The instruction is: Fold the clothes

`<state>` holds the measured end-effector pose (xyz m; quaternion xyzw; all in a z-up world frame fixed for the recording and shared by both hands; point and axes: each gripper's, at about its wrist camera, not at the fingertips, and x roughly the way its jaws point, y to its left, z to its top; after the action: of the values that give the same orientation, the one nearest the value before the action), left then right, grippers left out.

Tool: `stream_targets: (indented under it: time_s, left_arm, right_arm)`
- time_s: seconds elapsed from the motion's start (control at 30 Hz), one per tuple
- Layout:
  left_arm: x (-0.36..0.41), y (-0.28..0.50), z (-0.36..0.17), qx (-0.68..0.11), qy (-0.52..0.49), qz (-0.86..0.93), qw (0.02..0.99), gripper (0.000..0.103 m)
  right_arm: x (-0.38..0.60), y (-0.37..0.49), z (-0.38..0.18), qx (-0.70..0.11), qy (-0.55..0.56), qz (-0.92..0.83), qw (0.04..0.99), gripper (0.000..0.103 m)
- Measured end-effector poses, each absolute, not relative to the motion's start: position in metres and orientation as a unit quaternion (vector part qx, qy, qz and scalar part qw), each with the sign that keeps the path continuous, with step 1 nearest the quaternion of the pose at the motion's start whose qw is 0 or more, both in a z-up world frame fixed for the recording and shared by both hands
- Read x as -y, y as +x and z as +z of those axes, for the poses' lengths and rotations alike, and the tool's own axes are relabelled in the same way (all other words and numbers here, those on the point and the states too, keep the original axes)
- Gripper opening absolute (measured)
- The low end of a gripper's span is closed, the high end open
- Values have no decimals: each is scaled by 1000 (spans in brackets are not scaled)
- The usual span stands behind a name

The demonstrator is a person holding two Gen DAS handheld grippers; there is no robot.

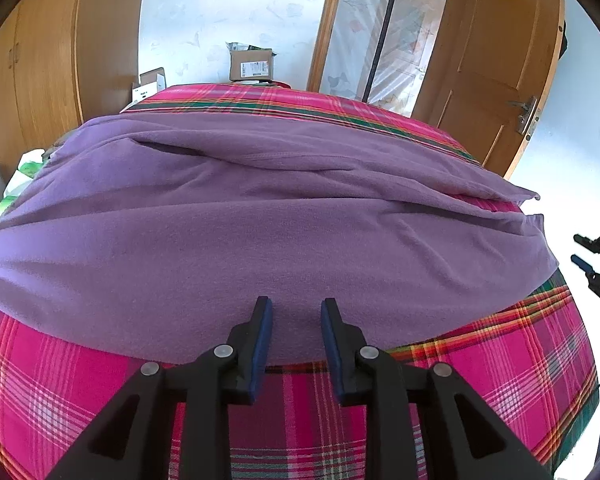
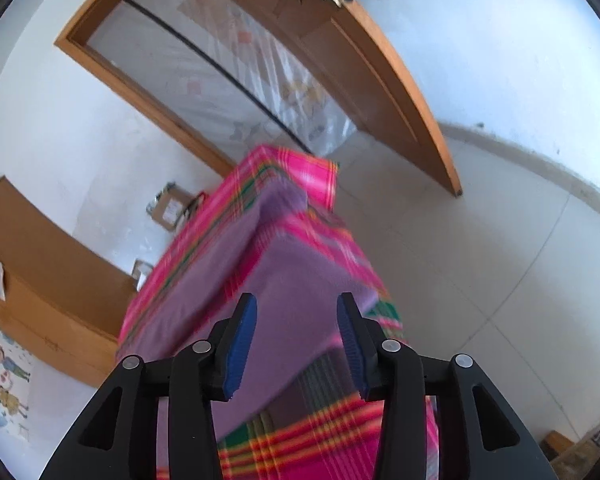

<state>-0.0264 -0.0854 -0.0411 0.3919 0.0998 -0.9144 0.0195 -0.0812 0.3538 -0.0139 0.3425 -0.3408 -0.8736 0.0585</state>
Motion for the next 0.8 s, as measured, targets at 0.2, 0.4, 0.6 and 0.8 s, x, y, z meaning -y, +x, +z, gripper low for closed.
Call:
stream_targets:
  time_s: [0.2, 0.4, 0.6, 0.8]
  left_arm:
    - [85, -26, -42, -98, 392, -915, 20, 26]
    - [86, -24, -41, -100, 391, -915, 19, 26]
    - [80, -5, -39, -57, 397, -916, 2, 26]
    - [97, 15, -39, -8, 394, -919, 2, 26]
  right_arm:
    - [-300, -68, -15, 274, 368, -879, 129, 46]
    - [-226, -52, -16, 137, 385, -888, 213, 46]
    - [-155, -34, -19, -23, 380, -880, 283, 46]
    - [-84, -15, -23, -181, 363, -846, 345, 46]
